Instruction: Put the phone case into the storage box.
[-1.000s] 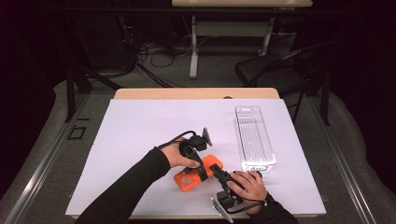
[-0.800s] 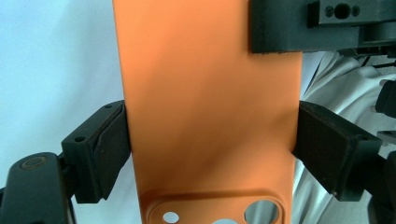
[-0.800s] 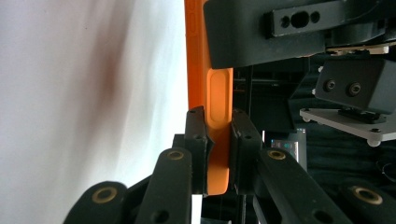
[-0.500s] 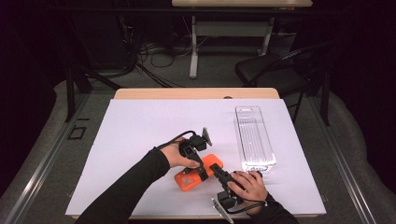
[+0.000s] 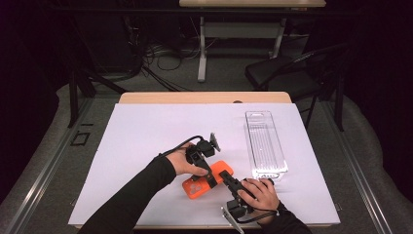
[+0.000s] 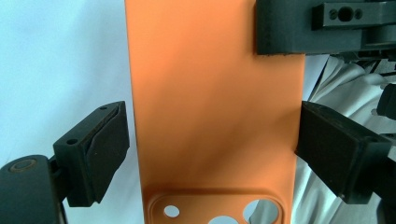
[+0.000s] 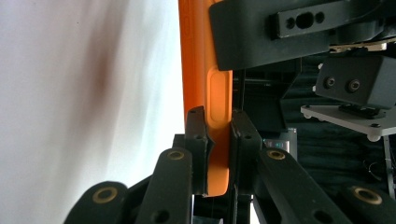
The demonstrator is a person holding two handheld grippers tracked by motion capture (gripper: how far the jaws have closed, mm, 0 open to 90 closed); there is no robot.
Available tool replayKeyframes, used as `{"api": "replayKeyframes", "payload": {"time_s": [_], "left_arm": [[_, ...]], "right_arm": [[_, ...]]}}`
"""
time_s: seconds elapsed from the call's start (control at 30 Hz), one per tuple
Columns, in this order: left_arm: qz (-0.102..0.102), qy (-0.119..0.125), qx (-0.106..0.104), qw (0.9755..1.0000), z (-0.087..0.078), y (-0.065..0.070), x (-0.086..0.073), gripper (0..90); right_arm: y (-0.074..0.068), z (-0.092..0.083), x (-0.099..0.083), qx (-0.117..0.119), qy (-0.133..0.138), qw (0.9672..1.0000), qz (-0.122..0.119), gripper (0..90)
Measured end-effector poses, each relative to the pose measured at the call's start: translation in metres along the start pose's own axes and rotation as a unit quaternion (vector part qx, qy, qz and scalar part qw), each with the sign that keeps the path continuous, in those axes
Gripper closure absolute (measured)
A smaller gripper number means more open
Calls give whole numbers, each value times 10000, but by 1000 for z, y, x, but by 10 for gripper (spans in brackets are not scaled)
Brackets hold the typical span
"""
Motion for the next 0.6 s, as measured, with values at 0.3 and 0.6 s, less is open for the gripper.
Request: {"api": "replayKeyframes", "payload": {"time_s": [0.3, 0.6], "left_arm": [[68, 86, 68, 9999, -5, 1, -2, 99], [11, 258, 266, 9993, -20, -1, -9, 105]], "right_arm": [[0, -1, 0, 18, -32, 10000, -26, 807], [1, -2, -3, -11, -155, 9999, -45, 807]]}}
Point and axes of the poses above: each handheld gripper's, and its own axes: z roughly forward along the jaws, x roughly out of its top, y roughly to its right, the point moved 8 cm from there along z, roughly forward along the jaws, and after that the axes turned 11 degrees about -x, right-handed, at the moved point
